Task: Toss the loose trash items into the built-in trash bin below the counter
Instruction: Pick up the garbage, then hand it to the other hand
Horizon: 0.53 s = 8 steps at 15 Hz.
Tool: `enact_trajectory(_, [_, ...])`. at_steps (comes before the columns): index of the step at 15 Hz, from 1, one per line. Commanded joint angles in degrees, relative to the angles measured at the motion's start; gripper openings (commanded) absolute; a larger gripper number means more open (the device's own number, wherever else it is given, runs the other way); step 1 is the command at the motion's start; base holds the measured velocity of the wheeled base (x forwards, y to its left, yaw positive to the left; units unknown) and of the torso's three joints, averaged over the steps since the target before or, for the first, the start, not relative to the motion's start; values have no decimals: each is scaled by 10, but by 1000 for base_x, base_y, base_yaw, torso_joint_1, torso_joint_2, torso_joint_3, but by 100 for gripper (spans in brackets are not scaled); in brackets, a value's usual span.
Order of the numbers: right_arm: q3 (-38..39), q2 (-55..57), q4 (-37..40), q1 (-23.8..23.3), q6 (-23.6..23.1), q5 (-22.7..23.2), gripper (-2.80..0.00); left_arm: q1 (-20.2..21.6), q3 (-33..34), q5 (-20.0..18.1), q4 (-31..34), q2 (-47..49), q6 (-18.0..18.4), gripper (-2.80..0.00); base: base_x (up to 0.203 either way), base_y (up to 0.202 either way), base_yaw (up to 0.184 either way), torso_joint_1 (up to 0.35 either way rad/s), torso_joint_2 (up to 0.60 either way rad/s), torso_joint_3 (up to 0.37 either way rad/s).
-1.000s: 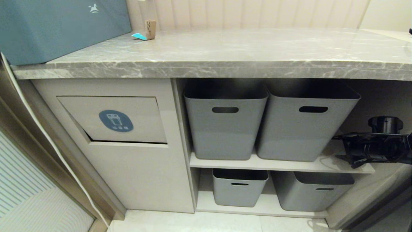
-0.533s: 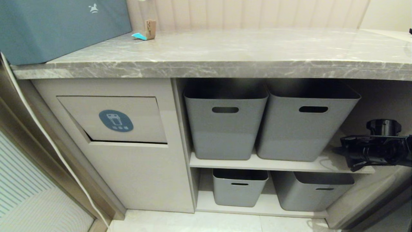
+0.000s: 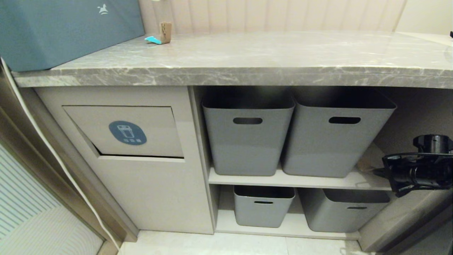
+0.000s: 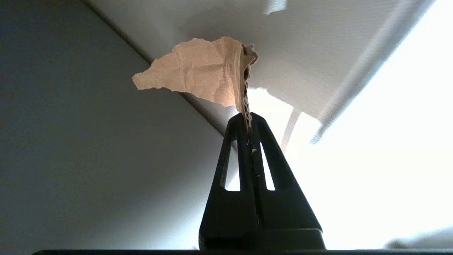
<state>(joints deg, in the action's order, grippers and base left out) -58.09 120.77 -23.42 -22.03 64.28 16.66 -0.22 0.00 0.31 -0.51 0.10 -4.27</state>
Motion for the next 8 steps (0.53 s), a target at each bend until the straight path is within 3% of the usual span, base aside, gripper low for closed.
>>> enact_trajectory(1, [48,-59,-1,-9,-23,1,-280,0,2,0,0,1,0,-280,0,0,0,0,0,0])
enact_trajectory(5, [259,-204,-2,-31,-197,-7,-280,0,2,0,0,1,0,-280,0,0,0,0,0,0])
enact_trajectory(8, [358,-351,-2,-36,-277,-6,-280,0,2,0,0,1,0,-280,0,0,0,0,0,0])
